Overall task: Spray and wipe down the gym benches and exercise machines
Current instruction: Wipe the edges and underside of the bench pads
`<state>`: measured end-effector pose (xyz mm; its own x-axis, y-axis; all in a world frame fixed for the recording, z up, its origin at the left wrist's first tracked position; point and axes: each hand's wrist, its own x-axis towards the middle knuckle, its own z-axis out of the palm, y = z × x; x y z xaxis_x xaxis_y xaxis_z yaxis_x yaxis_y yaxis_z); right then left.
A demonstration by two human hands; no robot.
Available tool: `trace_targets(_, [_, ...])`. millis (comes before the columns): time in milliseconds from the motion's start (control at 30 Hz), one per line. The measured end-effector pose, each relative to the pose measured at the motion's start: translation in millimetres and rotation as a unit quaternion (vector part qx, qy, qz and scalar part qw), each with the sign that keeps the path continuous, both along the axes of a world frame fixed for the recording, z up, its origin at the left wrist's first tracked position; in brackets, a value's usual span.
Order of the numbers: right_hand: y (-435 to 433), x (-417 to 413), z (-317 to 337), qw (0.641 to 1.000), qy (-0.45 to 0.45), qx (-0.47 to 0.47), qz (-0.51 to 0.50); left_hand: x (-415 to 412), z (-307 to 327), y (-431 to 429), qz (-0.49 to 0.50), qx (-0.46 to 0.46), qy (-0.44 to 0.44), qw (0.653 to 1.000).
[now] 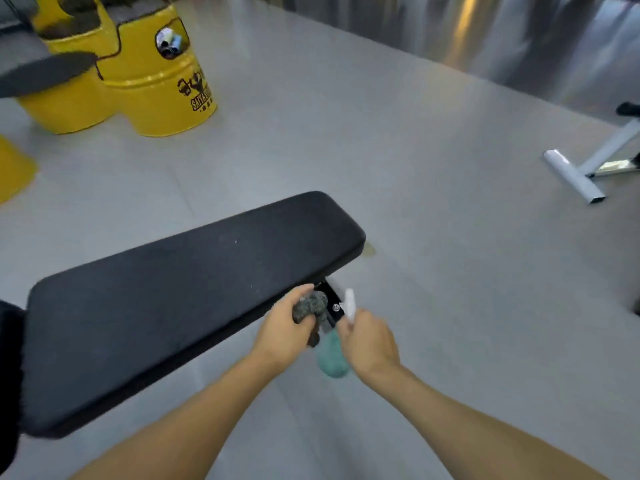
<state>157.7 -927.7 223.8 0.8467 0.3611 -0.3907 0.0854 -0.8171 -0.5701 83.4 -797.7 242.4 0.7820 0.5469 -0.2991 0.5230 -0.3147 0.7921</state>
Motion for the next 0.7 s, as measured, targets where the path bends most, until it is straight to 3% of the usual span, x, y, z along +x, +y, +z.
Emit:
trace_targets(200, [-39, 98, 258, 0.997, -0.008, 0.048, 0.058, 94, 246, -20, 0.054, -0.006, 0.01, 0.998])
trace_targets(300, [-38, 158, 357, 0.994, -0.019, 0.078, 0.076, 134, 328, -17, 0.079, -0.036, -0.002, 0.996])
trace_targets(467, [0, 256, 454, 0.989, -0.022, 0.095, 0.111, 199, 385, 8, 0.047, -0.072, 0.018, 0.996])
trace_targets(700, [94, 389, 505, 0.965, -0.076, 0.09, 0.236, 339, 405, 71, 0.013, 0.001, 0.025, 1.0])
